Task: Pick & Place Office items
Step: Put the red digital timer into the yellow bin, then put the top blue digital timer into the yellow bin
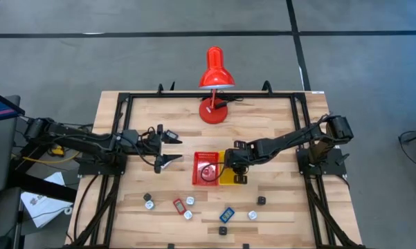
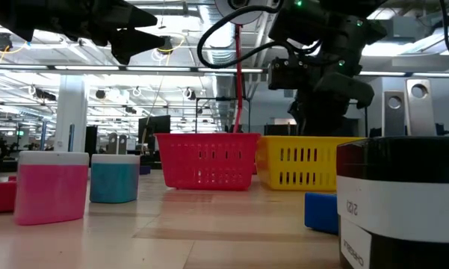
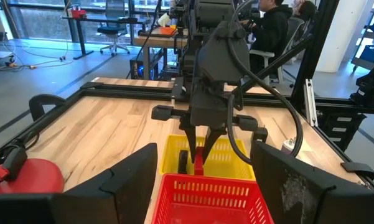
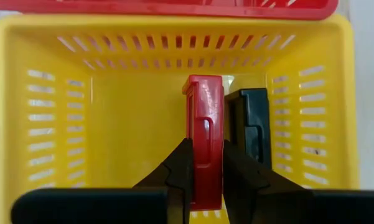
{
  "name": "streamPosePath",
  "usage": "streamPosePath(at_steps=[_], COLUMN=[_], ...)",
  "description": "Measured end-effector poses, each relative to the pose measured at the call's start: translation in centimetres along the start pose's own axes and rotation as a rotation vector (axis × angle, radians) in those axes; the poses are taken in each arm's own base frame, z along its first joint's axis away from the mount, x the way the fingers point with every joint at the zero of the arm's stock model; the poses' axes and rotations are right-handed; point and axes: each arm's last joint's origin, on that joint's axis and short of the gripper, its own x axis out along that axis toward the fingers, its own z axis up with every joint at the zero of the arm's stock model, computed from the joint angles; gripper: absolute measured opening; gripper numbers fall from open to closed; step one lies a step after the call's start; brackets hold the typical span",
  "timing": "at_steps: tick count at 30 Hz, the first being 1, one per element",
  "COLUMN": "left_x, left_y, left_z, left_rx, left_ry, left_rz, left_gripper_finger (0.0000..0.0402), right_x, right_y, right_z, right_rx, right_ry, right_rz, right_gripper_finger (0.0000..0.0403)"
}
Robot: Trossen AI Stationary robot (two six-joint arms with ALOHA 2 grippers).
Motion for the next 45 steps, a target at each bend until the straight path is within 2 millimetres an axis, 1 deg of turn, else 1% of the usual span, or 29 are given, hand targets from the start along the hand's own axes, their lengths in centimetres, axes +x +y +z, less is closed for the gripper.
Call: streamPosePath(at_steps=[8,28,31,40,43,45], left_x=[0.0,0.0,0.0,0.0,0.0,0.0], left_y=[0.0,0.0,0.0,0.0,0.0,0.0], left_z=[0.0,0.0,0.0,0.0,0.0,0.0], left_rx=[0.0,0.0,0.0,0.0,0.0,0.0], left_ry=[0.0,0.003,0.003,0.003,0.003,0.003], left_rz=[0.0,0.0,0.0,0.0,0.0,0.0], left_gripper_finger=[0.0253,0.025,0.025,0.025,0.025,0.025], right_x=[0.8,0.8,0.8,0.7,0.1,-0.8], right_y=[0.1,0.1,0.1,0.1,0.0,-0.1], right_z=[-0.1,-0.2,-0.2,-0.1,0.0,0.1], right_rx=[0.019,0.026,0.026,0.026,0.029,0.031], right_ry=[0.02,0.021,0.022,0.02,-0.002,-0.026], right_rz=[-0.005,-0.007,-0.007,-0.007,-0.004,0.0], right_gripper_finger=[0.0055,0.0058,0.0068,0.0121,0.0131,0.0136])
